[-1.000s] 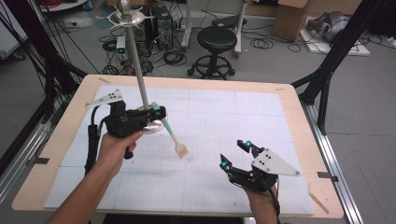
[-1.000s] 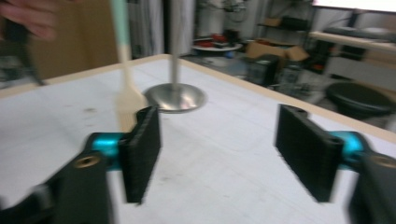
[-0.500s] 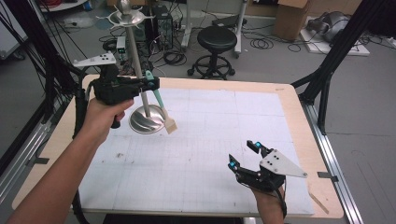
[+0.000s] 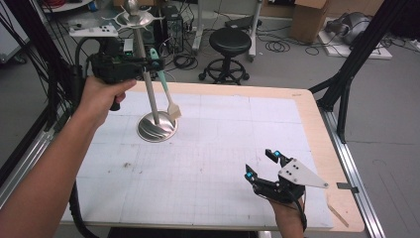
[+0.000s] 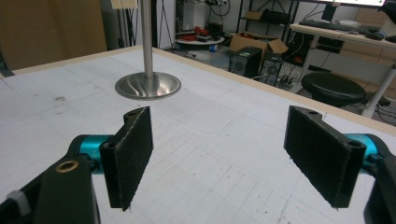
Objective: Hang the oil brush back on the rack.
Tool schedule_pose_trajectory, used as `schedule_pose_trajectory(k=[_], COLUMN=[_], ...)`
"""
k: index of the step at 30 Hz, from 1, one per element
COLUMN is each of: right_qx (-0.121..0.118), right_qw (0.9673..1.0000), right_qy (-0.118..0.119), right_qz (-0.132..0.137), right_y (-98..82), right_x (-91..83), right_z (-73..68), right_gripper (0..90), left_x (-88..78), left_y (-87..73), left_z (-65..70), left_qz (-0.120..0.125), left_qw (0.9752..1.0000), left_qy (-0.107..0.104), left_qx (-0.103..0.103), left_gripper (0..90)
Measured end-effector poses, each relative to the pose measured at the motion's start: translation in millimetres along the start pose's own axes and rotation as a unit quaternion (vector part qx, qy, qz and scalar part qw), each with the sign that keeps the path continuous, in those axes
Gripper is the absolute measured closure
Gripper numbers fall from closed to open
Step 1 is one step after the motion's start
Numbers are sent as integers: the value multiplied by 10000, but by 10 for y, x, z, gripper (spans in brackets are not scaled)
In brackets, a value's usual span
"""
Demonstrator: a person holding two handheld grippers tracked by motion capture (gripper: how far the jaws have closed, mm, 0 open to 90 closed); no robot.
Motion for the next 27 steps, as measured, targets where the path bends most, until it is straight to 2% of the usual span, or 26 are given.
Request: schedule_pose_trajectory(k=[2,7,11,16,22,27], right_qx=[8,-7,5,-2,-17,-29], right_qw=[10000,10000,10000,10000,10000,10000], right_qy=[-8,33,39,35,4,8], right_qz=[-15,13,7,12,78,64], right_y=[-4,3,5,1,15,12], right_x=[6,23,28,22,-1,-2], right_z=[6,-5,-13,-9,3,5], right_gripper=[227,227,227,226,227,227], left_x=[-18,-15,17,78,94,100], left_y=[72,180,244,269,270,275], left_z=[-37,-111,-121,-112,-193,-230], left_qz=[68,40,63,33,33,55], left_qw=[10000,9999,9999,9998,9994,9992], left_qy=[42,115,105,124,255,266], left_qx=[-36,-64,-103,-153,-240,-300], left_gripper=[829,829,829,829,829,829])
Point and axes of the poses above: each handheld gripper's, and its own axes: x roughly forward along the jaws, y roughly out of its top, z roughly to its right, the point moved 4 cm from there along x, roughly forward along the jaws, and after that the axes turned 7 degrees about y, right-handed, at the moved point
